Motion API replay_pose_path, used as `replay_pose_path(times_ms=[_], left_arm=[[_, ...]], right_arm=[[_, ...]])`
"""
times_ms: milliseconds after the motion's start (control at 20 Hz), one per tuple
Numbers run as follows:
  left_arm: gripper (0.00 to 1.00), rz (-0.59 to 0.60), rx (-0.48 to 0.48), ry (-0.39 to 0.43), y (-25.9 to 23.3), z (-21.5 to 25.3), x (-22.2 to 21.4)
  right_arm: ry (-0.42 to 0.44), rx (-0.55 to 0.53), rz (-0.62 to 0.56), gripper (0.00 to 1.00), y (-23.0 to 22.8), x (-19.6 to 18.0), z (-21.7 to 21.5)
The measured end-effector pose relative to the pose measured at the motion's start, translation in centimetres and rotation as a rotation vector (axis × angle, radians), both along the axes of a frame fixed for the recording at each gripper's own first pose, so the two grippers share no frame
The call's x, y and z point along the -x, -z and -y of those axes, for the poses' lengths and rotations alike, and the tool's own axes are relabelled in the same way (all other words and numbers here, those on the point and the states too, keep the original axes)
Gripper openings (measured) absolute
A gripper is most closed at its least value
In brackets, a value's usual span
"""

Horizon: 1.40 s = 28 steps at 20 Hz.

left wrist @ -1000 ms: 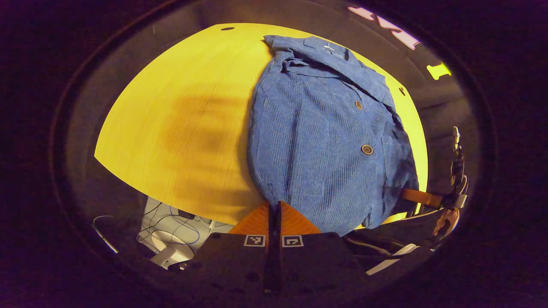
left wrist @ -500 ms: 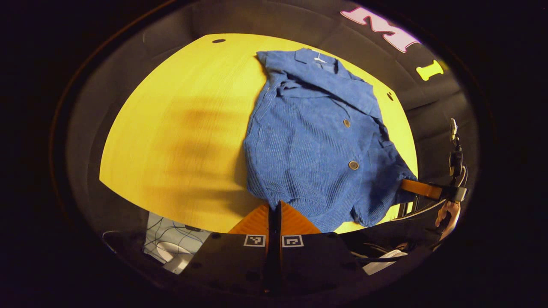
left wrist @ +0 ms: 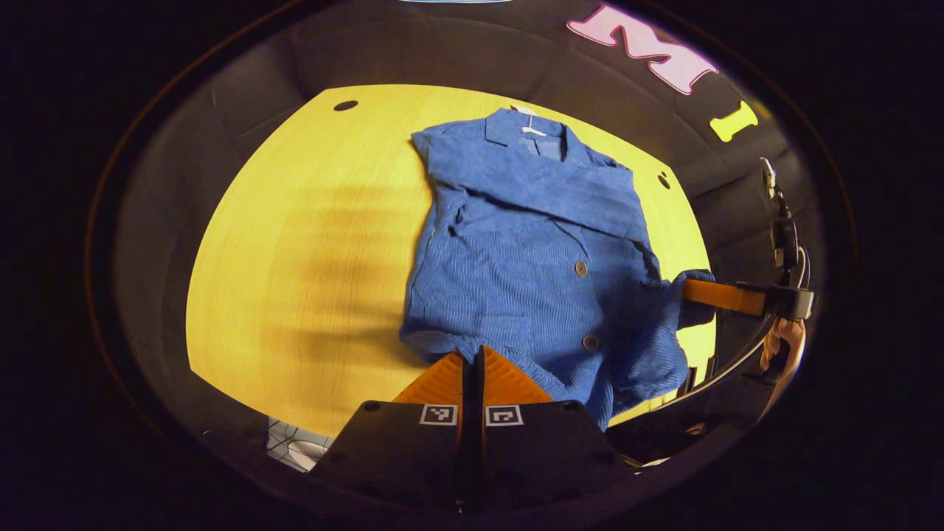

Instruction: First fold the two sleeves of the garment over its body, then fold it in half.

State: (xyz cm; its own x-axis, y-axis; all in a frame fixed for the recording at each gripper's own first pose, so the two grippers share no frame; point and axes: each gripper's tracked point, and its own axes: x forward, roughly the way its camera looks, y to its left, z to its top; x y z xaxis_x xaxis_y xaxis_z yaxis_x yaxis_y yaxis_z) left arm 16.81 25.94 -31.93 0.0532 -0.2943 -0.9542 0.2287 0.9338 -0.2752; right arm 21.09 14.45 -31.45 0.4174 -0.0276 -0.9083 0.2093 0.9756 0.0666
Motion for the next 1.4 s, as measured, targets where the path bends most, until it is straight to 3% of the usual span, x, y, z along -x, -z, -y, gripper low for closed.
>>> replay_pose_path(times_ms=[200,550,750,1100,1400], left_arm=[[0.0,0.005,0.019,-0.053,-1.6,1.3,-4.9],[0.0,-0.018,-0.051,-0.148,-0.7,1.8,-12.1],[0.0,0.016,-0.066,-0.184,-0.1,2.9,-16.4],[0.0,0.003,-0.01,-0.282,0.1,4.9,-23.2],[0.0,0.047,-0.052,-0.266,1.0,5.2,-28.3]], right_arm=[[-0.007,-0.018,0.044,0.02,-1.5,-4.3,0.9],[0.03,-0.075,0.131,0.01,-2.7,-12.2,5.3],[0.02,-0.043,0.148,0.02,-2.9,-16.5,8.5],[0.065,-0.066,0.155,0.01,-2.3,-22.4,11.6],[0.123,-0.089,0.135,0.02,-0.3,-25.4,13.9]])
